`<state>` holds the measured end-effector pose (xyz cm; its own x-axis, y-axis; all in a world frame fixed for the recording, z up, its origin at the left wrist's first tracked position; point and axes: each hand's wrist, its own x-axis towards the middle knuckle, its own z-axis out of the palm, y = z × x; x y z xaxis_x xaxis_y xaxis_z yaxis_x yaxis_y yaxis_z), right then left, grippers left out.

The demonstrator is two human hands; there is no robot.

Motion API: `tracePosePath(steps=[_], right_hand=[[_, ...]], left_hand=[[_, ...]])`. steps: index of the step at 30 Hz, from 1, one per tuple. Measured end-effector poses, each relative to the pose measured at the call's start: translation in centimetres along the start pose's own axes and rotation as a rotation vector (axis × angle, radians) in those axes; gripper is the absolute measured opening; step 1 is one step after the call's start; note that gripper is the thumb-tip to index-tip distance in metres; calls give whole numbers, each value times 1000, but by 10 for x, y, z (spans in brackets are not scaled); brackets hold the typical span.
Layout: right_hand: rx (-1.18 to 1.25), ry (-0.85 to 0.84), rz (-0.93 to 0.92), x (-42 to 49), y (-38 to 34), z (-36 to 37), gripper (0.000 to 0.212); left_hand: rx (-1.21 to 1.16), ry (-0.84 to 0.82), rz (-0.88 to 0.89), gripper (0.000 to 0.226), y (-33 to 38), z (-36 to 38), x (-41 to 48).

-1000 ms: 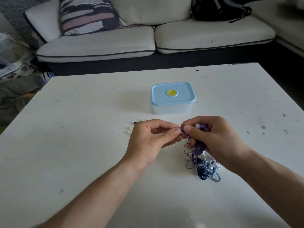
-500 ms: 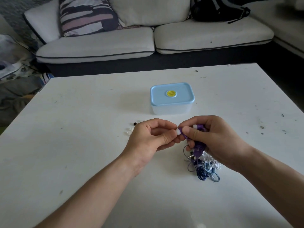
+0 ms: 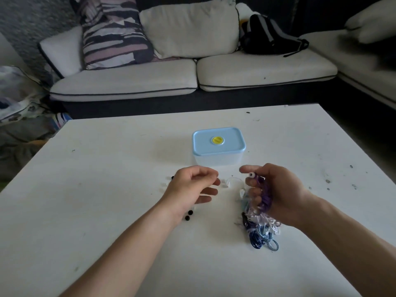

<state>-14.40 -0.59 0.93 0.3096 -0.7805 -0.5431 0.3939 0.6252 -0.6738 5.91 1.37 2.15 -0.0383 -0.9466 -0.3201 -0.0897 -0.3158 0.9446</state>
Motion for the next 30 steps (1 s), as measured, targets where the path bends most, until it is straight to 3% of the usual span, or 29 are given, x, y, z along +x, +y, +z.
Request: tracePosePath(steps=[5,9,11,13,16,21,24,30], right_hand=[[-6,66,-54,29,-28,-9,27],[-126,264,-153,64,-45,-15,40],[-231,328,-199,83,-48,-15,41],[-344,378,-215,102,-49,-16,40],[-452,490,-208,126,-48,-17,30],[-327,582,-192,150,-41,-18,13],[-240,531,-195,150,-35,-18,12],[-156,494,-205,149,-28,-22,16]], left_hand=[[247,161,142,8,6,7,53],[924,348,343,26,-3,5,103],[1202,344,392,36,-10,-2,122],[1303,277,452,38,-16,-9,137],[1306,225,594,37,-23,-10,150],[1231,233,763,32,-29,1,160],[1148,231,717,23,-28,5,163],[898,233,479,28,-19,2,165]])
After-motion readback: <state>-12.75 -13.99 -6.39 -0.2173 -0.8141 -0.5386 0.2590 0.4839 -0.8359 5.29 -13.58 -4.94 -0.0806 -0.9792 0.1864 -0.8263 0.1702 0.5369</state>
